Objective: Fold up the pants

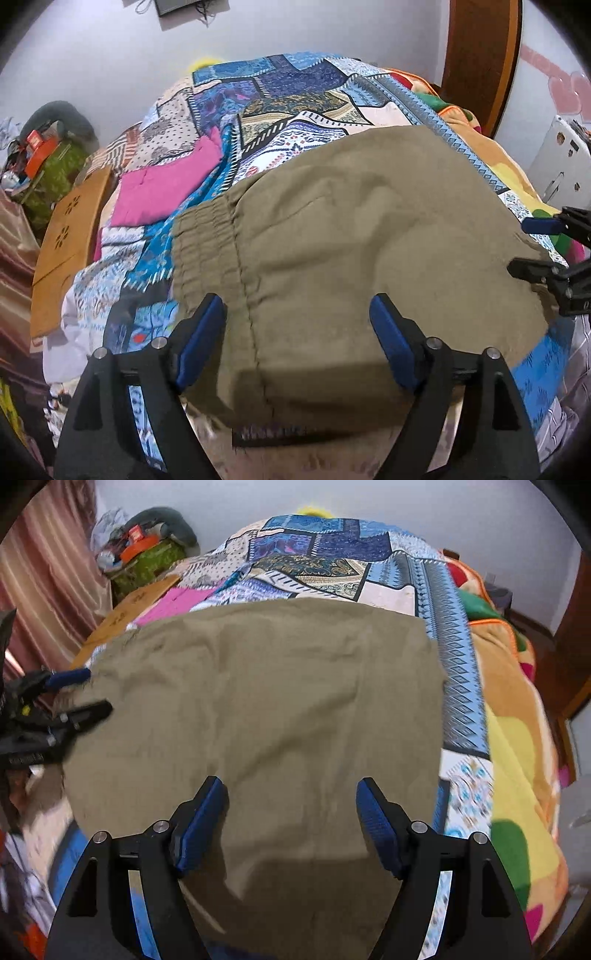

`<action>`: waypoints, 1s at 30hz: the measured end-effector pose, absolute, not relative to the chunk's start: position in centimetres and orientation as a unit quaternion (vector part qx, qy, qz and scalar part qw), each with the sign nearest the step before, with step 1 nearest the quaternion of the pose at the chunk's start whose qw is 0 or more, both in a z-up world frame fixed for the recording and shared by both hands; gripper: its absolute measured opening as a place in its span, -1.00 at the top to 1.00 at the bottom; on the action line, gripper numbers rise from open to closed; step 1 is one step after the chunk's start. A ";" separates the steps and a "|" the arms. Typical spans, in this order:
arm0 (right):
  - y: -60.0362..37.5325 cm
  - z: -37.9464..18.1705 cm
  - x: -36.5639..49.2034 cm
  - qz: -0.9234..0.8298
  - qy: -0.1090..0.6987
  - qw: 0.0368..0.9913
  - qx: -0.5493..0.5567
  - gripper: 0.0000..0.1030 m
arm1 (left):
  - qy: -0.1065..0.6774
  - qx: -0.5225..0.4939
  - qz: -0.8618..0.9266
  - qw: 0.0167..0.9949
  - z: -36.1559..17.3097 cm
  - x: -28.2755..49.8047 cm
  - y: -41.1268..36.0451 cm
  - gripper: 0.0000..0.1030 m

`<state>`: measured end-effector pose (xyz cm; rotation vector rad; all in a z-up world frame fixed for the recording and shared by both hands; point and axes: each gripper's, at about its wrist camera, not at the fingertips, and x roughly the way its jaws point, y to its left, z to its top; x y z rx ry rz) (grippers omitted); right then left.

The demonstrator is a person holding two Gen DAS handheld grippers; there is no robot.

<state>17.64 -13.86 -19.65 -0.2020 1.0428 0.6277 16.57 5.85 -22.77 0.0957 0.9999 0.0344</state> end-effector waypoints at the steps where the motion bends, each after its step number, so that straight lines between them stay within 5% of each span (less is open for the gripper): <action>1: -14.1 -19.6 16.9 0.292 0.481 0.820 -0.105 -0.44 | 0.479 0.045 0.019 0.876 -22.7 16.2 5.9 -0.66; 13: -16.7 -19.5 15.0 0.272 0.486 0.828 -0.063 -0.50 | 0.485 0.009 0.047 0.873 -21.5 12.0 8.6 -0.74; 30: -6.3 -16.0 15.7 0.353 0.409 0.837 -0.090 -0.50 | 0.497 -0.216 -0.022 0.840 -22.4 9.8 11.0 -0.74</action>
